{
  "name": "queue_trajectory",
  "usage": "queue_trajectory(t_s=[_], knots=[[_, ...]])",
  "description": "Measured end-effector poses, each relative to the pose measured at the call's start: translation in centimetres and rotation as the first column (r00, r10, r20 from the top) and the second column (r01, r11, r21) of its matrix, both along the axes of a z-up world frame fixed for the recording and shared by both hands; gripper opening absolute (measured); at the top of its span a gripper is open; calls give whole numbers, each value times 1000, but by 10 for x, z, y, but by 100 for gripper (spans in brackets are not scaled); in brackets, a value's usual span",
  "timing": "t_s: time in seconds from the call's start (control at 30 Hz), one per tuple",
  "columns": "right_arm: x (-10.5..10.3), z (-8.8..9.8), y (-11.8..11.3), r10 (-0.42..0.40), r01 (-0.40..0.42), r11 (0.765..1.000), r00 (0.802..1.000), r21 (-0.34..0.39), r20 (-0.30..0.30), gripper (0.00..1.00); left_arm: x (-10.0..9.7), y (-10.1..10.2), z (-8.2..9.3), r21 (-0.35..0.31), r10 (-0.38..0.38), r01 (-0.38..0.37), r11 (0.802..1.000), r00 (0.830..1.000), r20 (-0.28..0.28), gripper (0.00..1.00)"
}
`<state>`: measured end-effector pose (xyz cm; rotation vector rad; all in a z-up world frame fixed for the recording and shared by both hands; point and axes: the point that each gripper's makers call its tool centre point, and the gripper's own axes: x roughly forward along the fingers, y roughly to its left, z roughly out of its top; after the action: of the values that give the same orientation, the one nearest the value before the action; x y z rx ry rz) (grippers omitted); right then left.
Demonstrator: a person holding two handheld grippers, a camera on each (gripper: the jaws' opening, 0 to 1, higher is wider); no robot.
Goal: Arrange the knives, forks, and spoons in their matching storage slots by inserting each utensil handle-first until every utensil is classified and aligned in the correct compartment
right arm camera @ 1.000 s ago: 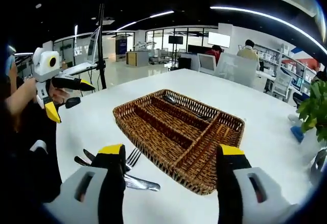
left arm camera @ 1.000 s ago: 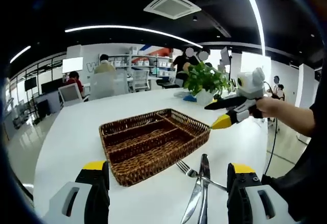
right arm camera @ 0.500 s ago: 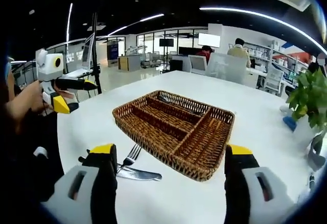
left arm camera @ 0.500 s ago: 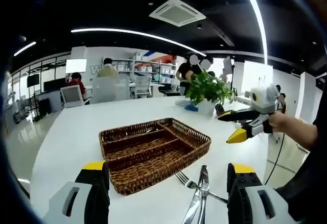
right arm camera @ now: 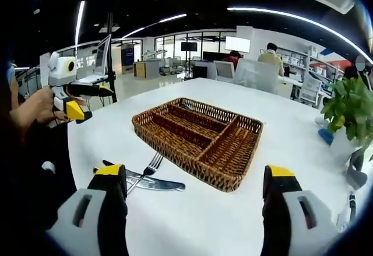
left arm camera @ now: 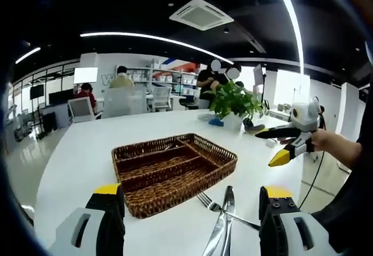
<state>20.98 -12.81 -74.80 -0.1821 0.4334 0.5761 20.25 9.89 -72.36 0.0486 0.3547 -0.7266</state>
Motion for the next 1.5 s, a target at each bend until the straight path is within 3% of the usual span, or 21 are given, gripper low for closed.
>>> queue_trajectory(t_s=[0.67,1.37,1.5], knots=[[-10,-1,4,-1,1,1000,1000,12,-1,100,0,-2,-11,69,-41,40,997,999,13,100],[-19,-2,7,-5,5,1000,1000,12,-2,98,5,-27,-45,147,-173,189,971,978,-116,86],[-20,-3,9,-1,1,1000,1000,10,-1,98,8,-33,-53,130,-181,201,971,972,-152,83]])
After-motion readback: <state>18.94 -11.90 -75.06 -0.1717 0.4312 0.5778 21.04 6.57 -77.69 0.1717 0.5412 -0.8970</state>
